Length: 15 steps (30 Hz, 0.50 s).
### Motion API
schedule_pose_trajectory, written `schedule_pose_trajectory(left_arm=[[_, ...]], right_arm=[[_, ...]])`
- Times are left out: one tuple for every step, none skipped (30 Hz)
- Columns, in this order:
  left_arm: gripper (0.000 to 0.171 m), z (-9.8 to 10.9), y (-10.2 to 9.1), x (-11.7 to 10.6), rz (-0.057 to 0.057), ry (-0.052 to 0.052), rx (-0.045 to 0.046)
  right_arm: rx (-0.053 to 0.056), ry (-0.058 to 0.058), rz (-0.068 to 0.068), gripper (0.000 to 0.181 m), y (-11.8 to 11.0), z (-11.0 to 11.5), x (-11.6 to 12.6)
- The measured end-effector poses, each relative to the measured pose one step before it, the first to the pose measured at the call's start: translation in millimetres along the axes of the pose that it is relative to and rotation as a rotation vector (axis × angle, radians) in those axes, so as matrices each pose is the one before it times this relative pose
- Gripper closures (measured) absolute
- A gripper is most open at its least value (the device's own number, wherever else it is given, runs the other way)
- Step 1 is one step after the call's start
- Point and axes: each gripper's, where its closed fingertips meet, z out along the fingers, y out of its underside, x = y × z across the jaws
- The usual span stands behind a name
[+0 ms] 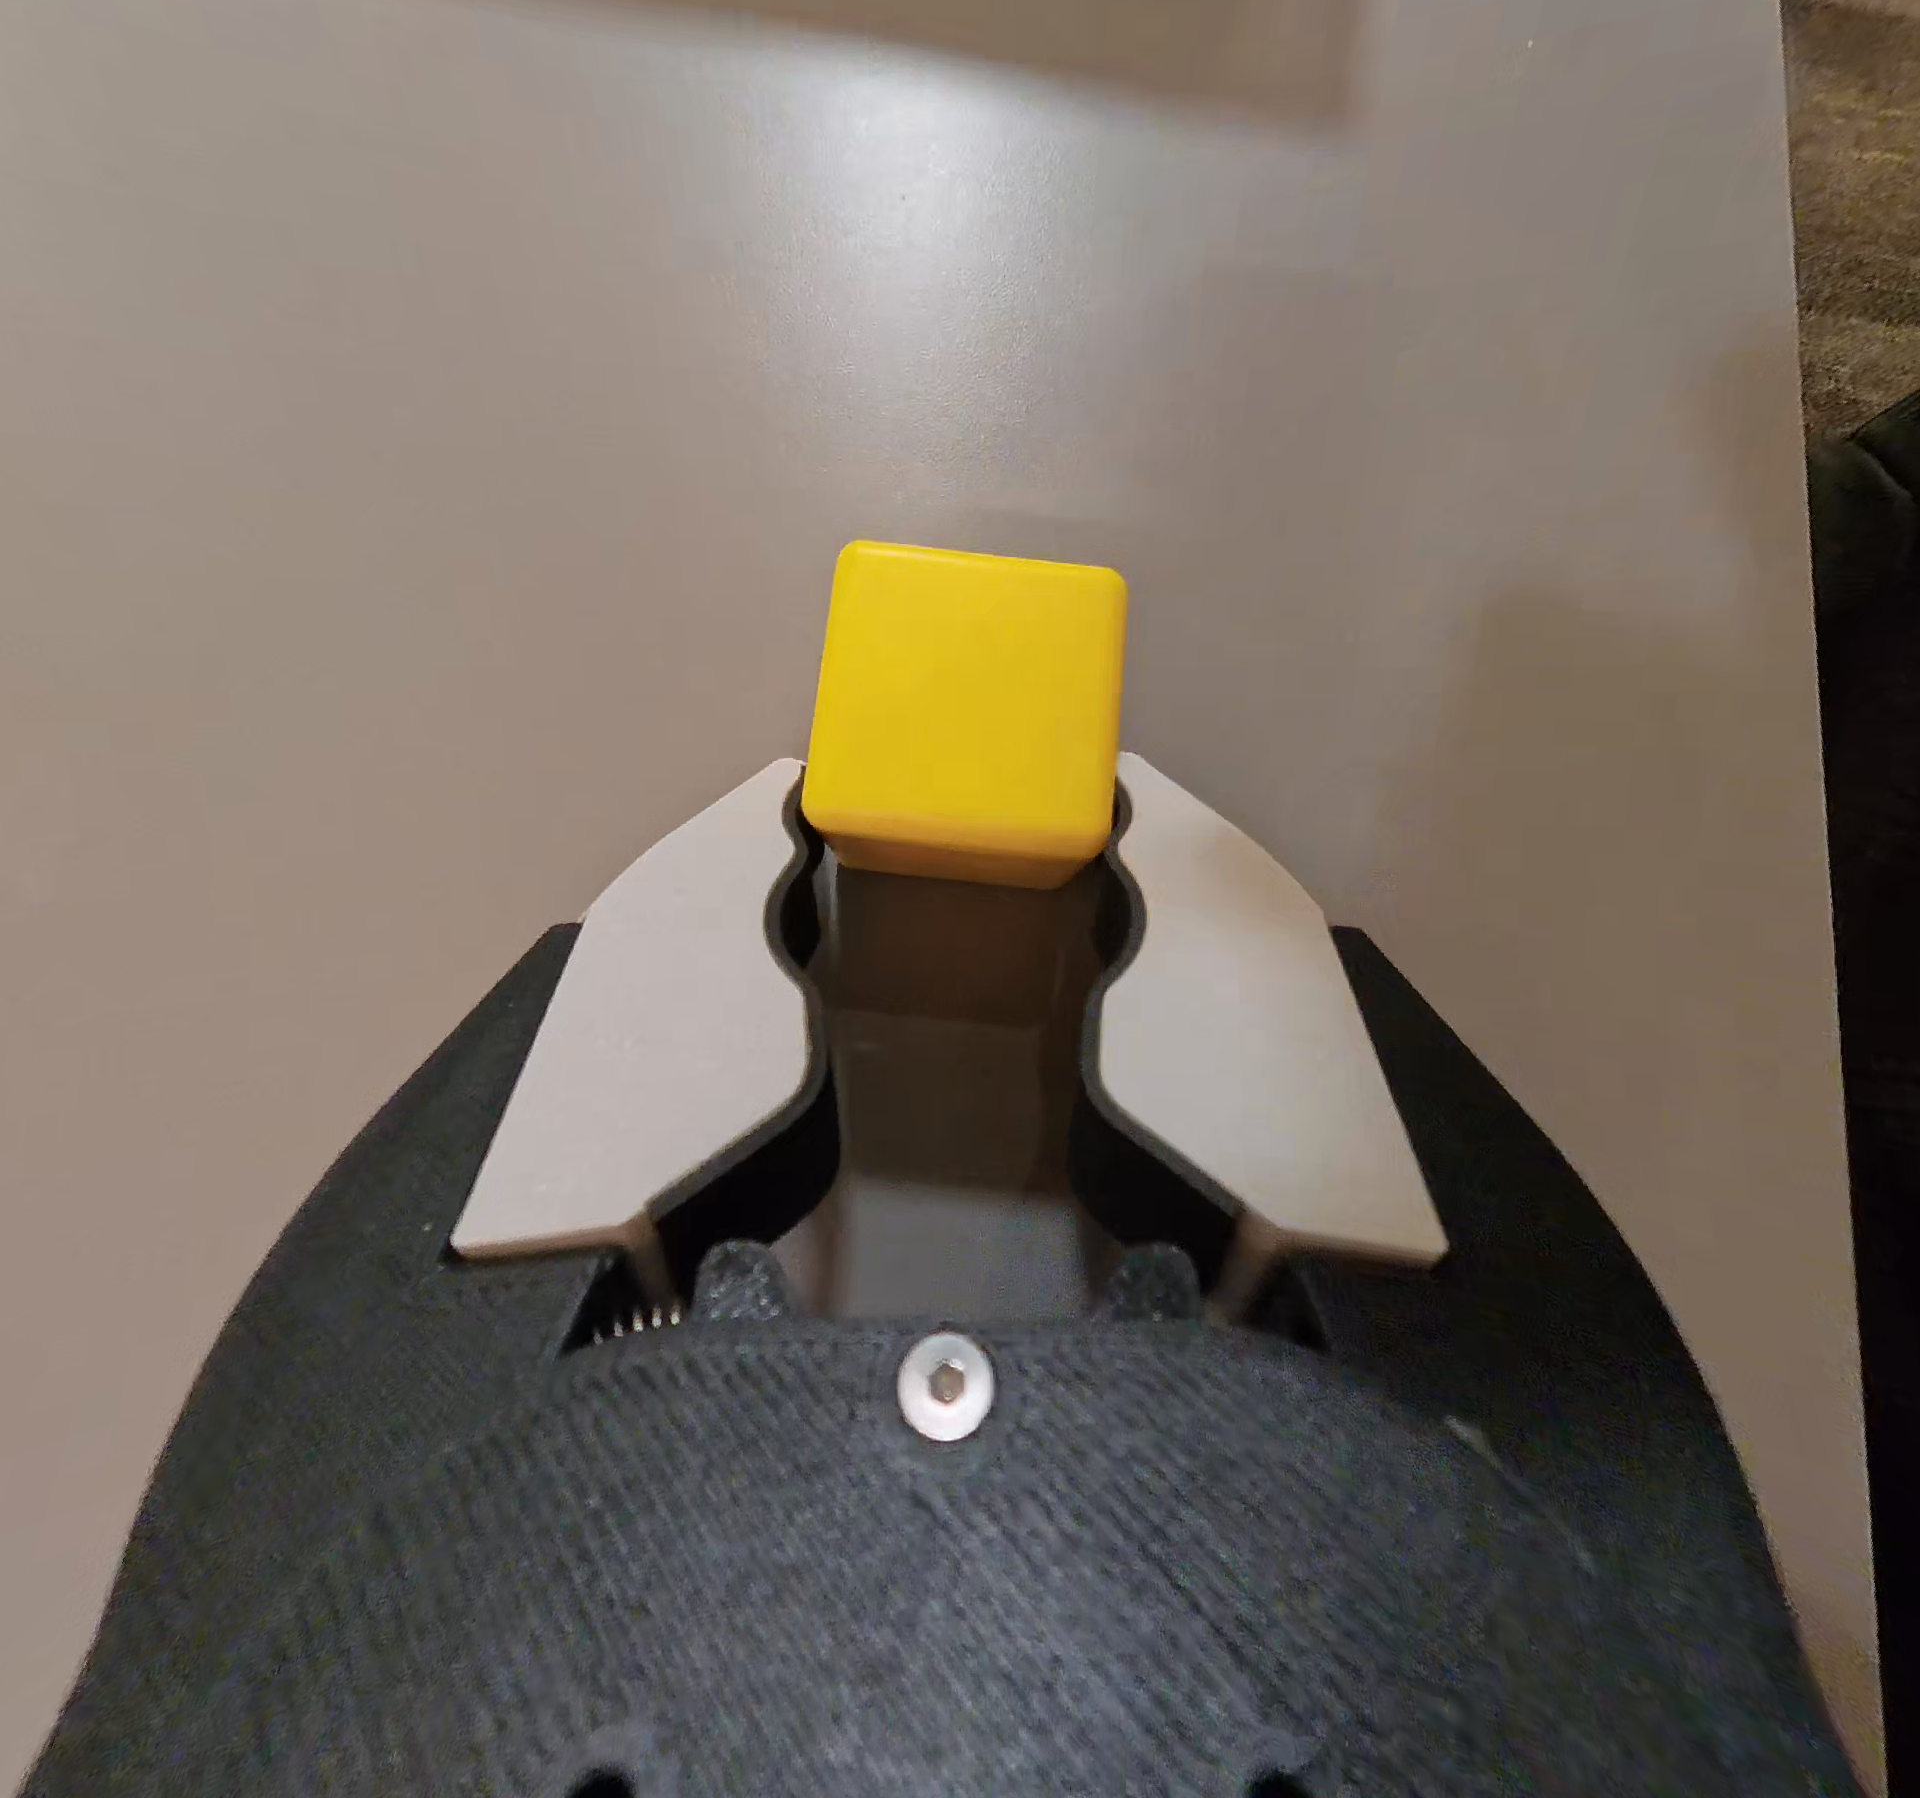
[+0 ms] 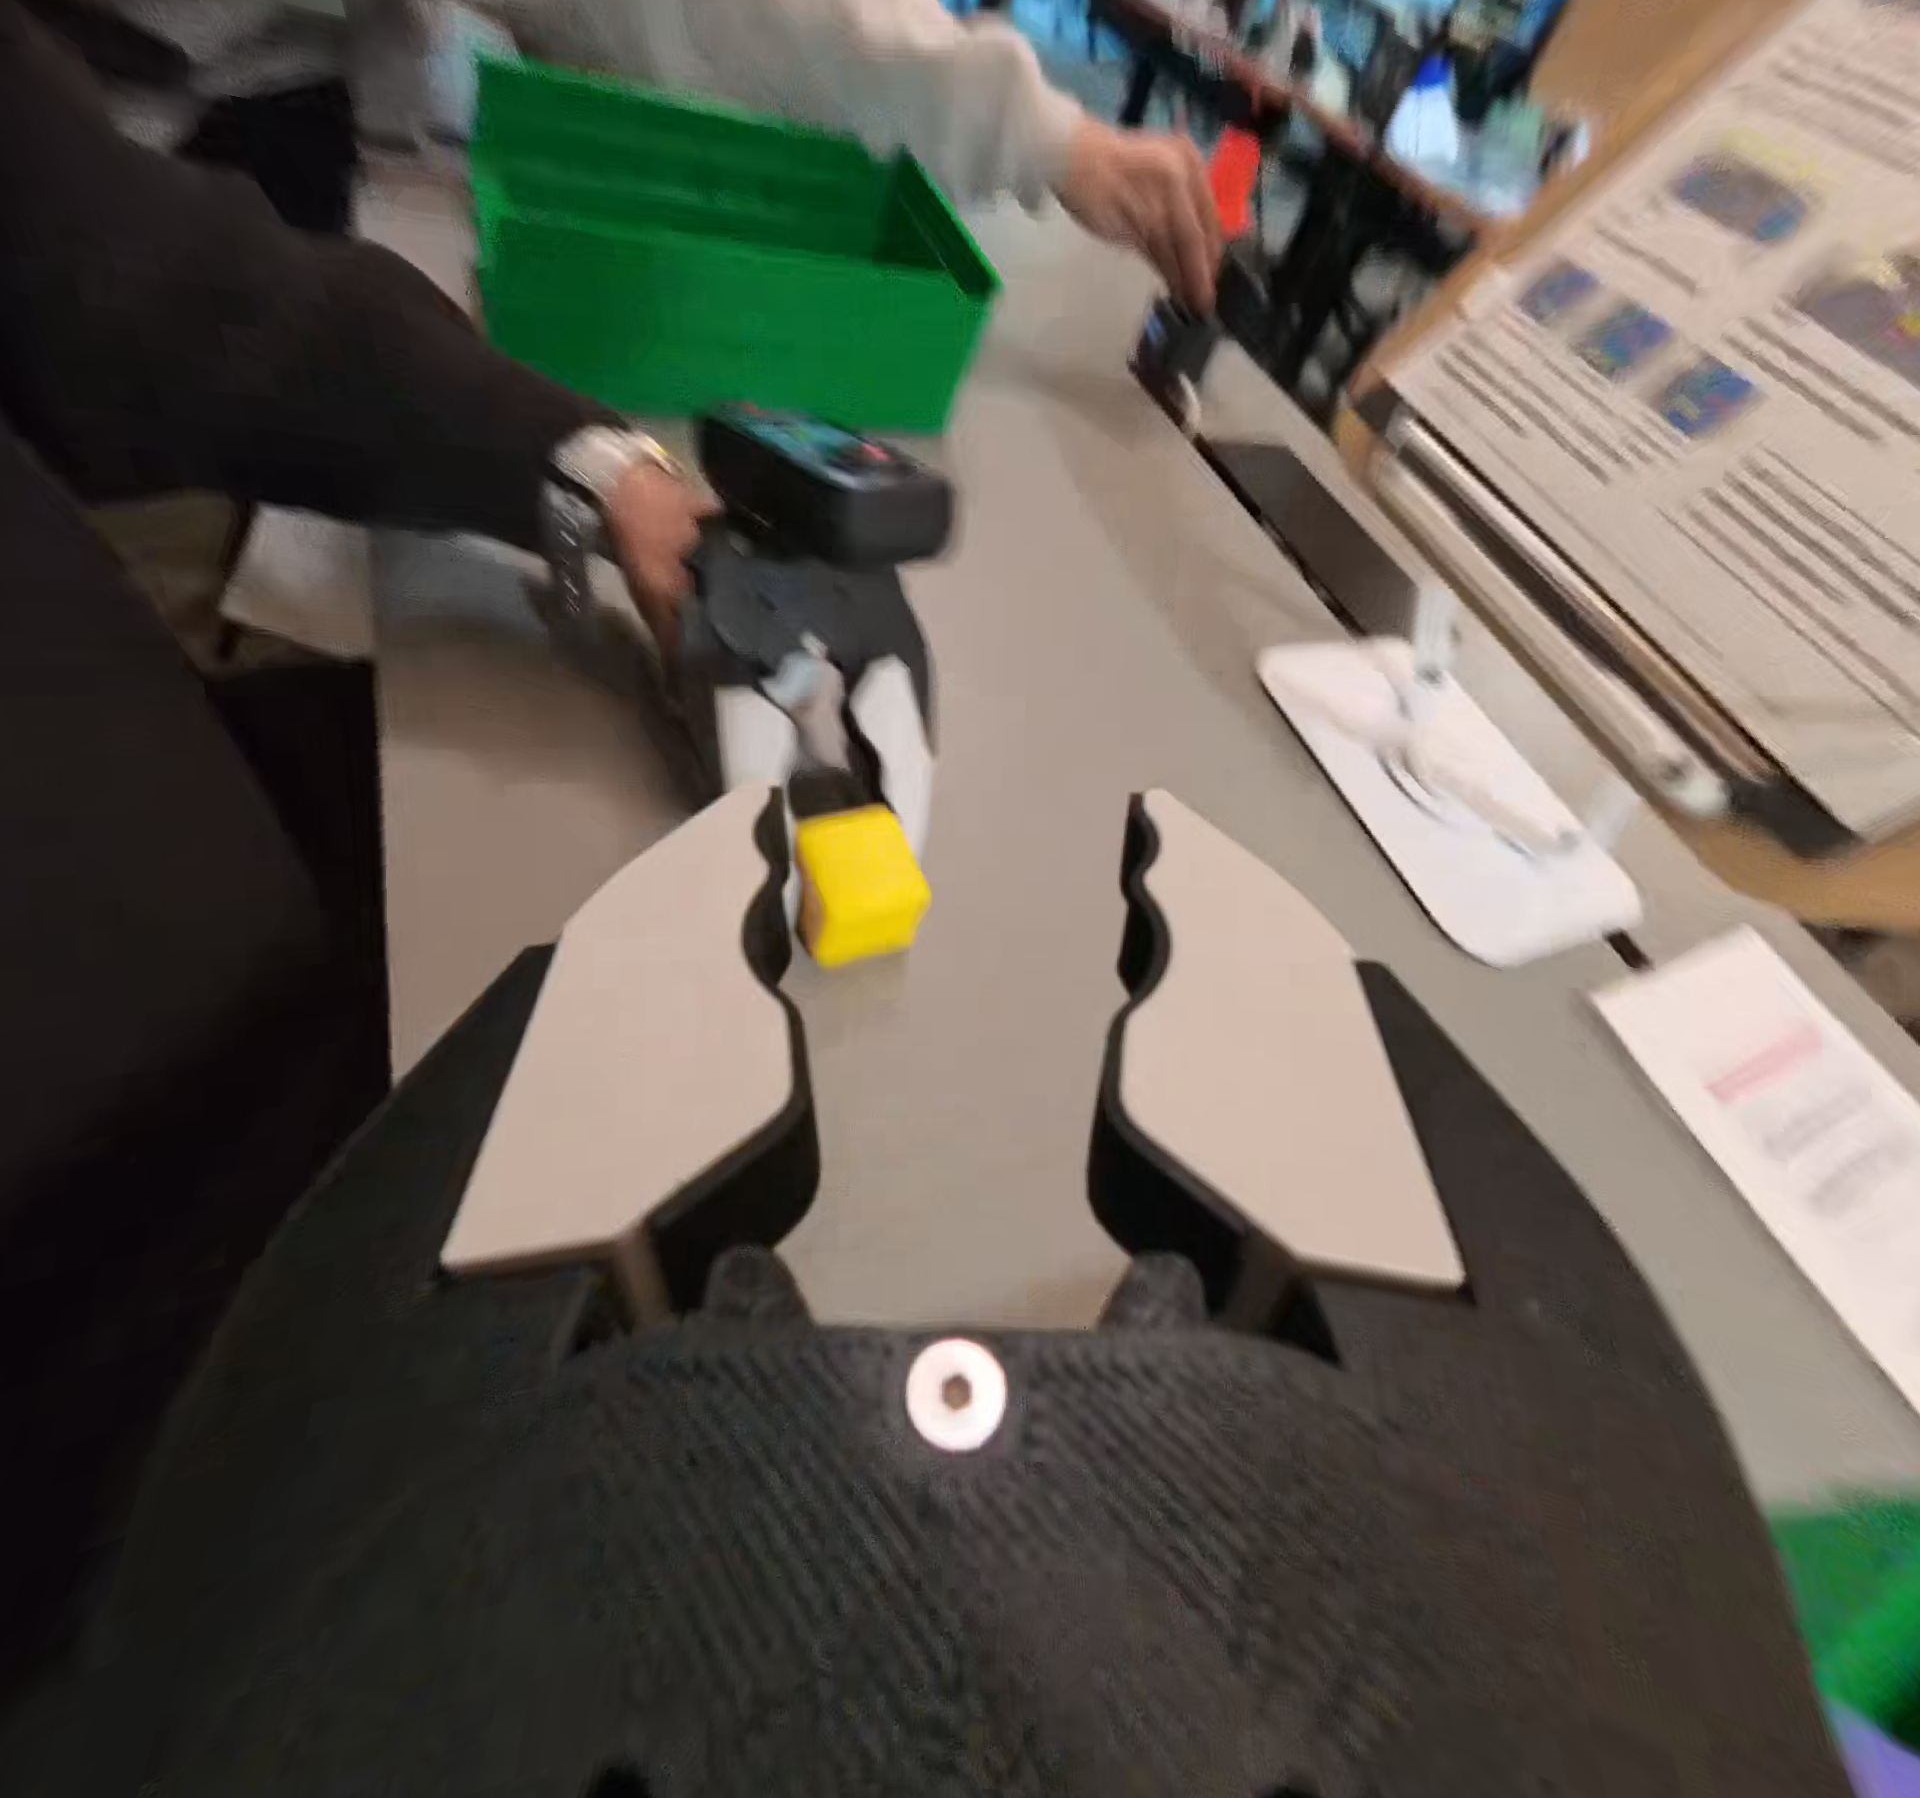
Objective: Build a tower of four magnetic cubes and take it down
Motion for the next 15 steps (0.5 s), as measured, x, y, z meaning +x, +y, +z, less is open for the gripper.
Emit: schedule_pose_trajectory(left_arm=[[0.120, -0.08, -0.08, -0.06, 0.0028, -0.0027, 0.00064], [0.117, -0.16, -0.23, -0.46, 0.0026, -0.0070, 0.00207], [0.111, -1.01, -0.89, -0.62, 0.0033, -0.0091, 0.00879], [0.107, -2.62, -2.70, 0.71, 0.0051, 0.0014, 0.02535], [0.106, -4.18, -5.16, 0.30, -0.0042, 0.0027, 0.04478], [0.106, -4.77, -6.25, 0.87, -0.0141, 0.0107, 0.05217], [0.106, -4.74, -4.23, 0.91, -0.0155, 0.0165, 0.03608], [0.106, -4.23, -1.65, -0.21, -0.0111, 0.0098, 0.01432], [0.104, -3.84, -0.34, -1.74, -0.0058, -0.0032, 0.00610], [0.104, -3.62, -0.33, -2.62, -0.0045, -0.0121, 0.00853], [0.105, -3.16, -0.31, -1.77, -0.0078, -0.0098, 0.01333], [0.105, -2.53, 0.80, -0.96, -0.0115, -0.0076, 0.00879], [0.105, -1.97, 2.11, -0.76, -0.0084, -0.0095, 0.00184], [0.105, -1.70, 2.85, -1.99, -0.0038, -0.0232, -0.00132], [0.105, -1.72, 3.64, -2.18, -0.0006, -0.0282, -0.00600]], right_arm=[[0.0426, -0.0068, -0.0108, 0.122, 0.16, 19.27, -18.29], [0.0080, 0.0009, -0.0154, 0.125, 8.59, 19.36, -13.51], [-0.0174, 0.0080, -0.0162, 0.125, 13.46, 17.58, -8.24], [-0.0314, 0.0026, 0.0050, 0.125, 14.68, 15.26, -5.56], [-0.0412, -0.0263, 0.0161, 0.121, 13.95, 12.16, -7.28], [-0.0345, -0.0074, 0.0167, 0.117, 11.20, 9.40, -2.63], [-0.0131, 0.0180, 0.0097, 0.116, 7.72, 6.52, 2.09], [0.0051, 0.0182, 0.0091, 0.117, 4.52, 3.70, 3.05], [0.0130, 0.0058, 0.0236, 0.118, 1.85, 1.45, 2.71], [0.0194, -0.0099, 0.0382, 0.118, -0.37, 0.23, 2.04], [0.0253, -0.0158, 0.0446, 0.119, -1.41, -0.08, 1.86], [0.0216, -0.0222, 0.0441, 0.118, -0.89, 0.20, 1.45], [0.0048, -0.0246, 0.0347, 0.115, 1.36, 1.01, 1.18], [-0.0155, -0.0190, 0.0162, 0.113, 3.99, 1.83, 2.09], [-0.0279, -0.0221, 0.0048, 0.110, 5.99, 2.63, 1.45]])
